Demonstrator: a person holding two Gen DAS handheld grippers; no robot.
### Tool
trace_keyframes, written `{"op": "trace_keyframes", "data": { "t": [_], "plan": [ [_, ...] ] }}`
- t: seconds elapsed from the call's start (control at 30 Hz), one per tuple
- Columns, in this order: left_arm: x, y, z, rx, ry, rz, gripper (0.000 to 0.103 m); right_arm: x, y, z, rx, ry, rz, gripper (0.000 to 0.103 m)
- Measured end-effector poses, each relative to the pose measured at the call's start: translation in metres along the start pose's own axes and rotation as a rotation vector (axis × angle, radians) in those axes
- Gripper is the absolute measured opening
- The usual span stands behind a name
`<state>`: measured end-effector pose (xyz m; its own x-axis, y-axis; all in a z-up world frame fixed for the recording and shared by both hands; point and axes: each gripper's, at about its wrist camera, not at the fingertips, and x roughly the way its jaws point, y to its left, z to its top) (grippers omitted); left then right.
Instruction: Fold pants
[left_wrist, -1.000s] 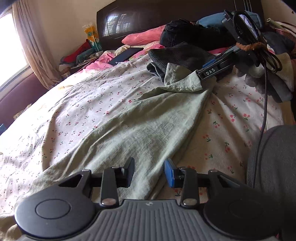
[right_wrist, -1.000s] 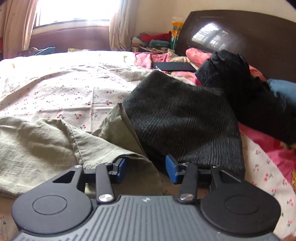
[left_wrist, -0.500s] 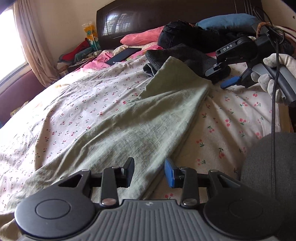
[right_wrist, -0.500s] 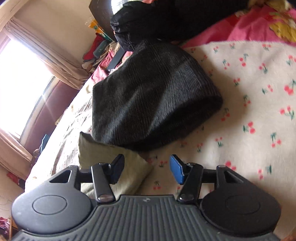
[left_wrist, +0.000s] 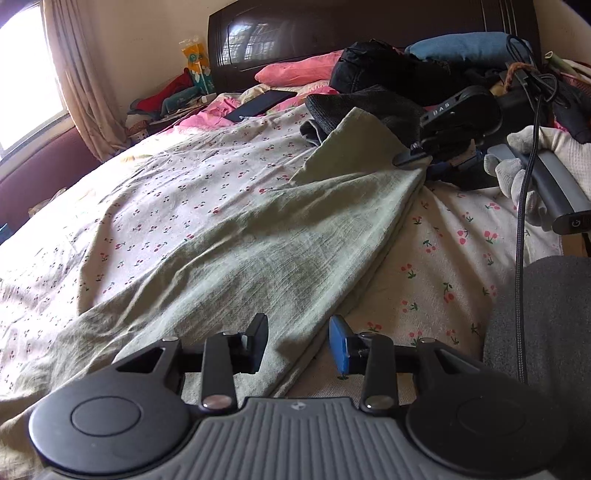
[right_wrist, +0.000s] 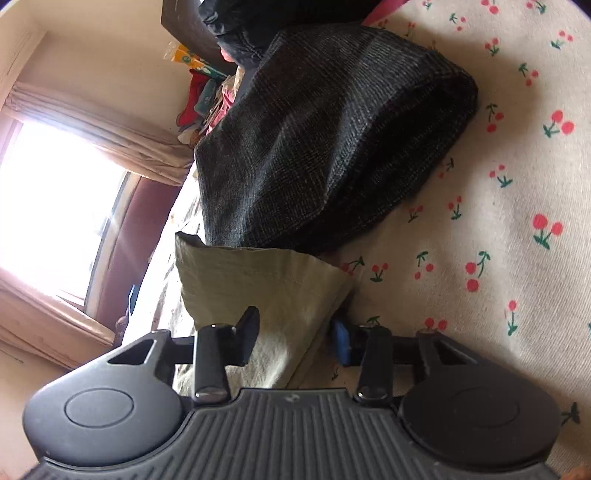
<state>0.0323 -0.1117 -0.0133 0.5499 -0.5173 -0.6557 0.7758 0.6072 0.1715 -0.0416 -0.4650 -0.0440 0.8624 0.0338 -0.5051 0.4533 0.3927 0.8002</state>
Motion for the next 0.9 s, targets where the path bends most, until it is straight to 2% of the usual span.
{"op": "trace_keyframes", "data": {
  "t": [0.03,0.13,0.2,0.27,0.37,0.43,0.57,0.6,0.67,0.73,0.77,0.83,0.9],
  "plan": [
    [0.000,0.001,0.000,-0.005,-0.004,0.005,0.050,-0.001,-0.001,-0.001,0.024,-0.002,0.020,0.006],
    [0.002,0.005,-0.003,-0.014,-0.008,0.027,0.050,-0.011,0.009,-0.007,0.006,-0.067,0.064,0.006],
    [0.007,0.008,-0.008,-0.026,0.022,0.020,0.050,-0.014,0.018,-0.008,-0.015,-0.105,0.086,0.006],
    [0.009,0.010,-0.013,-0.046,0.041,-0.006,0.051,-0.001,0.022,-0.006,-0.003,-0.067,0.069,0.011],
    [0.003,0.015,-0.015,-0.075,0.043,-0.021,0.051,0.025,0.034,-0.006,-0.025,0.045,0.035,0.012],
    [-0.010,0.019,-0.018,-0.083,0.019,-0.012,0.052,0.023,0.050,-0.008,-0.083,0.046,-0.002,0.007],
    [-0.032,0.040,-0.030,-0.133,-0.010,0.086,0.054,0.000,0.094,-0.014,-0.172,-0.011,0.084,0.005],
    [-0.032,0.048,-0.037,-0.155,0.017,0.100,0.054,-0.006,0.109,-0.016,-0.199,-0.028,0.098,0.005],
    [-0.028,0.061,-0.048,-0.205,0.111,0.077,0.056,-0.010,0.140,-0.021,-0.244,-0.040,0.139,0.005],
    [-0.041,0.072,-0.054,-0.291,0.091,0.077,0.056,-0.010,0.173,-0.033,-0.309,-0.040,0.167,0.005],
    [-0.052,0.078,-0.053,-0.323,0.051,0.073,0.056,-0.006,0.195,-0.044,-0.364,-0.024,0.184,0.005],
    [-0.077,0.090,-0.053,-0.382,-0.035,0.083,0.056,0.005,0.230,-0.067,-0.441,0.026,0.214,0.005],
    [-0.100,0.103,-0.059,-0.422,-0.080,0.115,0.057,0.021,0.265,-0.104,-0.530,0.099,0.254,0.005]
  ]
}}
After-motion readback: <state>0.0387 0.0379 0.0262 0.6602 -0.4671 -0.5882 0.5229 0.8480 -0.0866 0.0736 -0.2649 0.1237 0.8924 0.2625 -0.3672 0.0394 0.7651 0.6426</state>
